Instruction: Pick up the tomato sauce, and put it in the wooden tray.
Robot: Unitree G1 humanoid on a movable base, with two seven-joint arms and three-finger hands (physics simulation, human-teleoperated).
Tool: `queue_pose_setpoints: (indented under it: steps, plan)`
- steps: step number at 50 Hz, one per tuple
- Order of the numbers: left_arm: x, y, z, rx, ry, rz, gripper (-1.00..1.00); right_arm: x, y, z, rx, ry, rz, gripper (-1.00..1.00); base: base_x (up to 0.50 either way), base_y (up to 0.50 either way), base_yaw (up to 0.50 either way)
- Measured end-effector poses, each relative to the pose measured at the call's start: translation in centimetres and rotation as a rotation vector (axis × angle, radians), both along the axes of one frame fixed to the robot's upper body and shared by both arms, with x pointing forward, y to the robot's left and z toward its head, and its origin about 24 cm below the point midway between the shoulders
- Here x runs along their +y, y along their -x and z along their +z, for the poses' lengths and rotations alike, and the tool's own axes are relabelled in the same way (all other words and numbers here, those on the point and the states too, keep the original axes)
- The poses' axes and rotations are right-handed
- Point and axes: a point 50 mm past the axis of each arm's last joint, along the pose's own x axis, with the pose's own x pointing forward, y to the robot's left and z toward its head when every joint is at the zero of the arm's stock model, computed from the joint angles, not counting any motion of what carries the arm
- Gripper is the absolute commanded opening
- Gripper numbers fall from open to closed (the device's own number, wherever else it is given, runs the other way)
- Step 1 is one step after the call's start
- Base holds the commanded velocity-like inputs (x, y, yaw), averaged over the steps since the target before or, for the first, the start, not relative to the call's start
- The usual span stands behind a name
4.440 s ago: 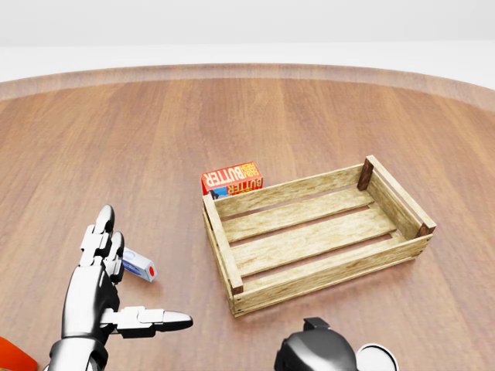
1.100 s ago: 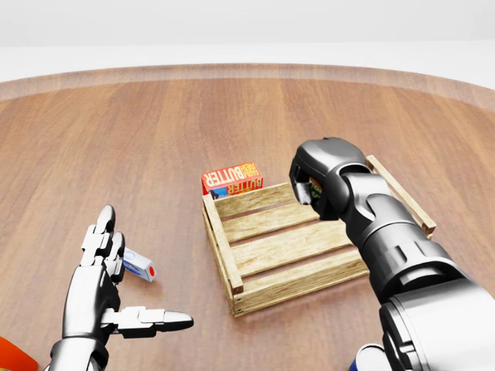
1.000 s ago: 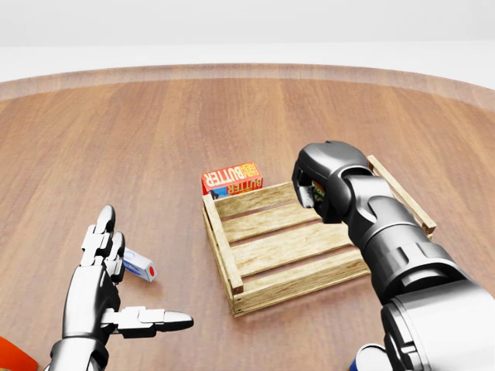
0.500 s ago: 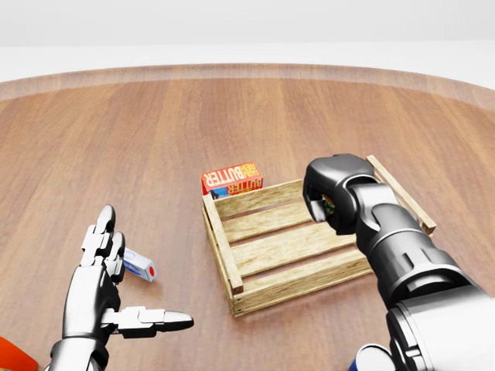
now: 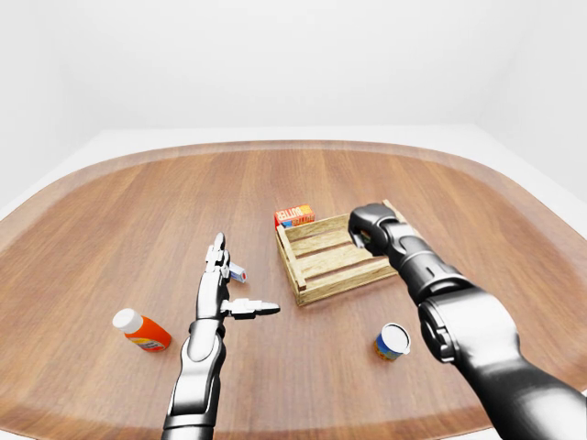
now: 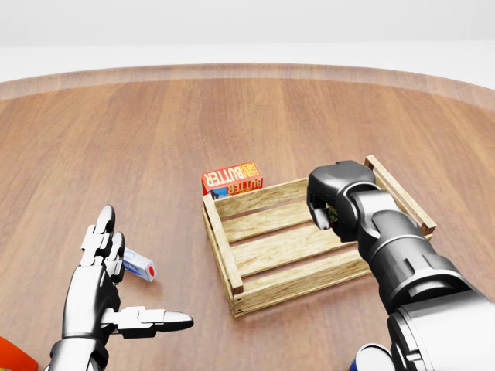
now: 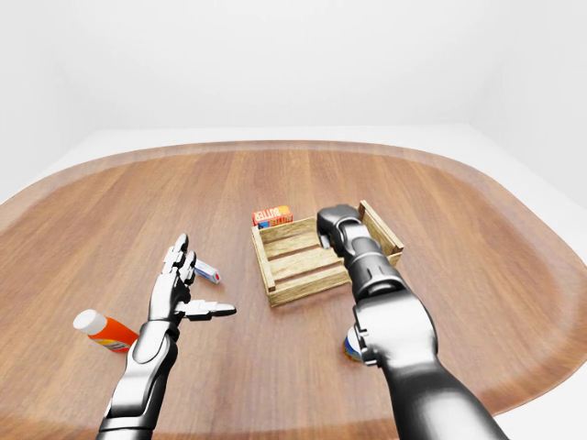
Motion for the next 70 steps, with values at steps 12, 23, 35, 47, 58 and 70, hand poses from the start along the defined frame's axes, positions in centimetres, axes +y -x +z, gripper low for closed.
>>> queue_pose_setpoints:
  steps: [12,23,35,47,58,70]
  plan:
    - [0.0,0.0,0.0,0.0,0.0,0.0,1.0,-0.1,0.2,-0.5,0.021,-0.009,-0.008,-1.0,0.0,0.0,0.0]
    - [0.0,0.0,0.0,-0.001,0.0,0.001,1.0,-0.3,0.4,-0.9,0.045,-0.014,-0.013,-1.0,0.0,0.0,0.0]
    - [0.1,0.1,0.0,0.0,0.002,0.001,1.0,-0.3,0.5,-1.1,0.058,-0.011,-0.014,-1.0,0.0,0.0,0.0]
    - [0.1,0.0,0.0,0.0,0.003,0.001,1.0,-0.4,0.6,-1.3,0.073,-0.002,-0.015,-1.0,0.0,0.0,0.0]
    - [0.1,0.0,0.0,0.0,0.001,0.001,1.0,-0.5,0.7,-1.5,0.085,0.002,-0.015,-1.0,0.0,0.0,0.0]
    - [0.0,0.0,0.0,-0.001,0.0,0.001,1.0,-0.5,0.7,-1.6,0.094,0.008,-0.014,-1.0,0.0,0.0,0.0]
